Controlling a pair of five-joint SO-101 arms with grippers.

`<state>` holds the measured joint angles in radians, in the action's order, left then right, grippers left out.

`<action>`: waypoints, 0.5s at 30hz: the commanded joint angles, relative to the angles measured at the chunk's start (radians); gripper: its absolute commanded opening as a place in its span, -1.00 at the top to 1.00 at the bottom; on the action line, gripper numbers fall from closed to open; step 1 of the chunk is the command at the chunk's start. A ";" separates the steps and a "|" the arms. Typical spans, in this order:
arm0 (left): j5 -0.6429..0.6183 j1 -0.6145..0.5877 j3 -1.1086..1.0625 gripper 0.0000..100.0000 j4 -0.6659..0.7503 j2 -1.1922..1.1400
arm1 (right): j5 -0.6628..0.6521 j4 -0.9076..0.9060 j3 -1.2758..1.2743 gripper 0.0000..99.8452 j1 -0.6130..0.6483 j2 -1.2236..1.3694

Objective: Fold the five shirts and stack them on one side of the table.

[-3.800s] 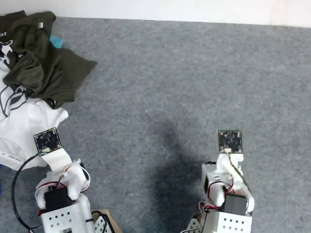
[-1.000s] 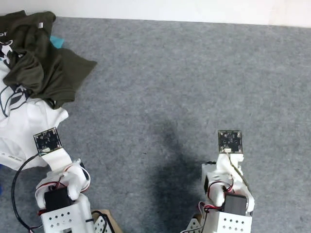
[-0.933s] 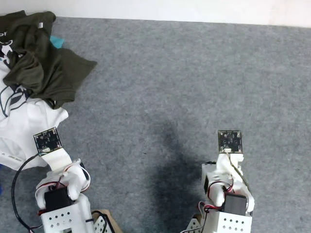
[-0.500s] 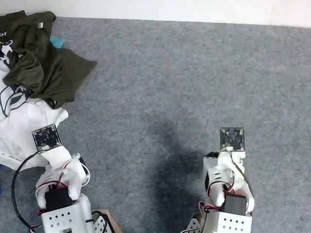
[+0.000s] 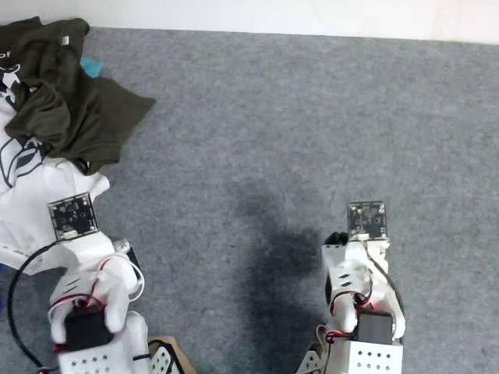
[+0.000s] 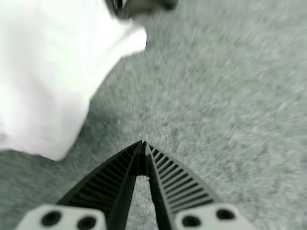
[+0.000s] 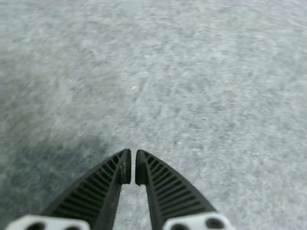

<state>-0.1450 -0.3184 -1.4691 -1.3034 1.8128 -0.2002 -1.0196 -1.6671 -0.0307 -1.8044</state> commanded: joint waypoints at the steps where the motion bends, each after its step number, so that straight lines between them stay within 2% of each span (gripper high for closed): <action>1: 0.075 -0.005 0.200 0.99 -0.038 -0.150 | -0.006 -0.119 0.119 0.92 0.030 0.015; 8: 0.181 -0.136 0.479 0.99 -0.044 -0.555 | -0.011 -0.166 0.199 0.91 0.064 0.134; 13: 0.209 -0.248 0.605 0.98 -0.041 -0.782 | 0.000 -0.174 0.387 0.64 0.071 0.458; 15: 0.209 -0.285 0.624 0.94 -0.043 -0.835 | 0.061 -0.170 0.475 0.61 0.071 0.595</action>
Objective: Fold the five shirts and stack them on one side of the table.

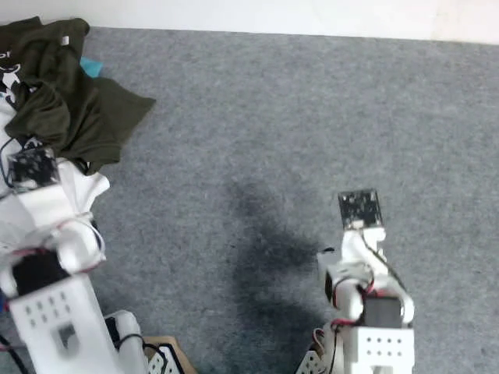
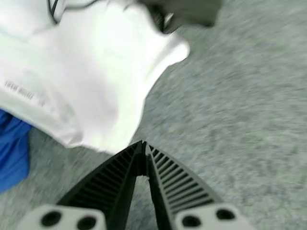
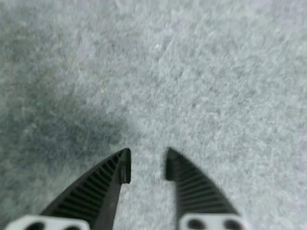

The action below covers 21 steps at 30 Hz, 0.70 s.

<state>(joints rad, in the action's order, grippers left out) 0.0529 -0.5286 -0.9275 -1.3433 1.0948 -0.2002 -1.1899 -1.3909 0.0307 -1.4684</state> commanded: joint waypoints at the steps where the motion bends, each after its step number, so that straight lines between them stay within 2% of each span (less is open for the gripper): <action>1: 0.009 -0.093 0.084 0.89 -0.005 -0.134 | 0.094 0.004 0.237 0.61 0.013 0.323; 6: 0.008 -0.214 0.053 0.65 -0.003 -0.140 | 0.121 0.038 0.317 0.61 0.090 0.518; 9: 0.014 -0.283 0.010 0.64 0.003 -0.113 | 0.123 0.082 0.274 0.61 0.173 0.536; 13: 0.109 -0.338 -0.077 0.64 0.008 -0.099 | 0.123 0.127 0.225 0.61 0.268 0.513; 21: 0.110 -0.346 -0.260 0.64 0.284 -0.099 | 0.123 0.254 0.134 0.61 0.291 0.501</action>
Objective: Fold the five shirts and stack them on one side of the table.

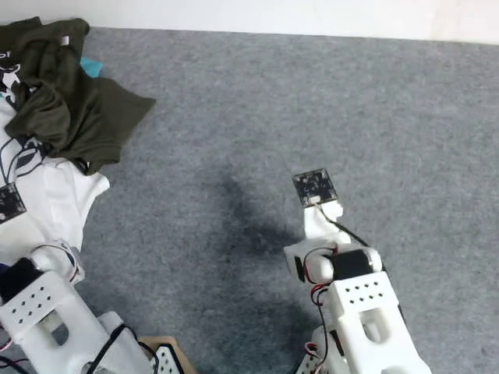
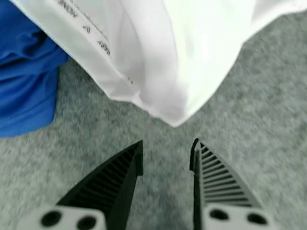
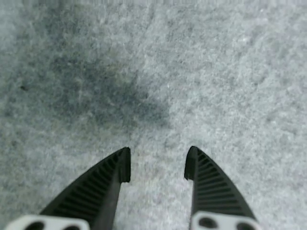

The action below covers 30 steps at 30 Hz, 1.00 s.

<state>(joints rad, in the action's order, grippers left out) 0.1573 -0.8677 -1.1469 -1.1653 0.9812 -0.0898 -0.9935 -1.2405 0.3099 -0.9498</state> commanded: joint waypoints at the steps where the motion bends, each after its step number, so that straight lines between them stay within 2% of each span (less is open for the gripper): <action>1: -0.002 -0.010 -0.050 0.64 0.129 0.015 | 0.012 0.071 -0.027 0.61 0.012 -0.018; 4: -0.052 -0.039 -0.061 0.64 0.213 0.013 | 0.012 0.119 -0.053 0.61 0.012 -0.018; 12: -0.052 -0.054 -0.116 0.64 0.307 0.013 | 0.012 0.162 -0.062 0.61 0.012 -0.013; 16: -0.052 -0.021 -0.154 0.64 0.361 0.013 | 0.012 0.162 -0.062 0.61 0.036 -0.018; 24: -0.057 0.051 -0.153 0.64 0.367 0.007 | 0.014 0.162 -0.064 0.61 0.110 -0.018; 27: -0.058 0.054 -0.087 0.64 0.368 -0.065 | 0.014 0.162 -0.064 0.61 0.108 -0.018; 30: -0.058 0.050 0.076 0.64 0.354 -0.214 | 0.014 0.162 -0.064 0.61 0.108 -0.018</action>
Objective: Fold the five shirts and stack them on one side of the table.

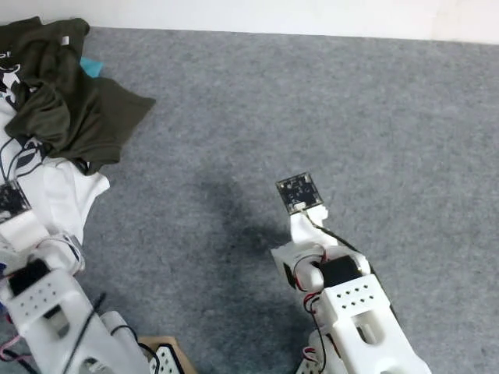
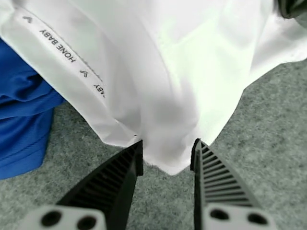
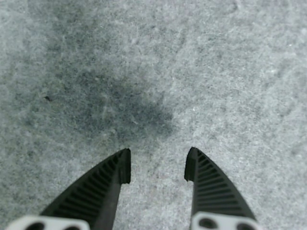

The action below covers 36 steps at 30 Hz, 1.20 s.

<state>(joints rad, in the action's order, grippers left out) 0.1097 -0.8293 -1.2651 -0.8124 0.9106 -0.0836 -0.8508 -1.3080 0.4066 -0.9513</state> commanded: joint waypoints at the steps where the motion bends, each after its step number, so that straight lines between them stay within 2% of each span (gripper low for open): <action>1: -0.011 0.010 0.246 0.64 -0.026 -0.197 | 0.008 0.019 0.002 0.61 0.012 -0.016; 5: -0.009 0.010 0.357 0.64 -0.137 -0.360 | 0.008 0.044 -0.031 0.61 0.010 -0.016; 13: -0.003 0.010 0.265 0.64 -0.124 -0.381 | 0.008 0.162 -0.108 0.61 0.008 -0.016; 19: -0.008 -0.019 0.176 0.64 0.058 -0.387 | 0.008 0.162 -0.110 0.61 0.007 -0.016; 22: -0.008 -0.022 0.151 0.65 0.087 -0.387 | 0.008 0.162 -0.110 0.61 0.007 -0.016; 24: -0.006 -0.019 0.147 0.72 0.091 -0.387 | 0.008 0.162 -0.110 0.61 0.007 -0.016; 27: -0.006 -0.015 0.148 0.98 0.091 -0.387 | 0.008 0.162 -0.111 0.61 0.007 -0.016; 28: -0.008 -0.015 0.150 0.99 0.091 -0.386 | 0.008 0.162 -0.111 0.61 0.007 -0.016; 33: -0.009 0.061 0.151 0.99 0.081 -0.377 | 0.008 0.162 -0.111 0.61 0.007 -0.010; 36: -0.011 0.162 0.206 0.99 -0.020 -0.377 | 0.008 0.162 -0.113 0.61 0.007 -0.008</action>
<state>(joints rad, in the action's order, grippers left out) 0.1082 -0.7864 -1.1224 -0.7403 0.5224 -0.0836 -0.7050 -1.4246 0.4066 -0.9513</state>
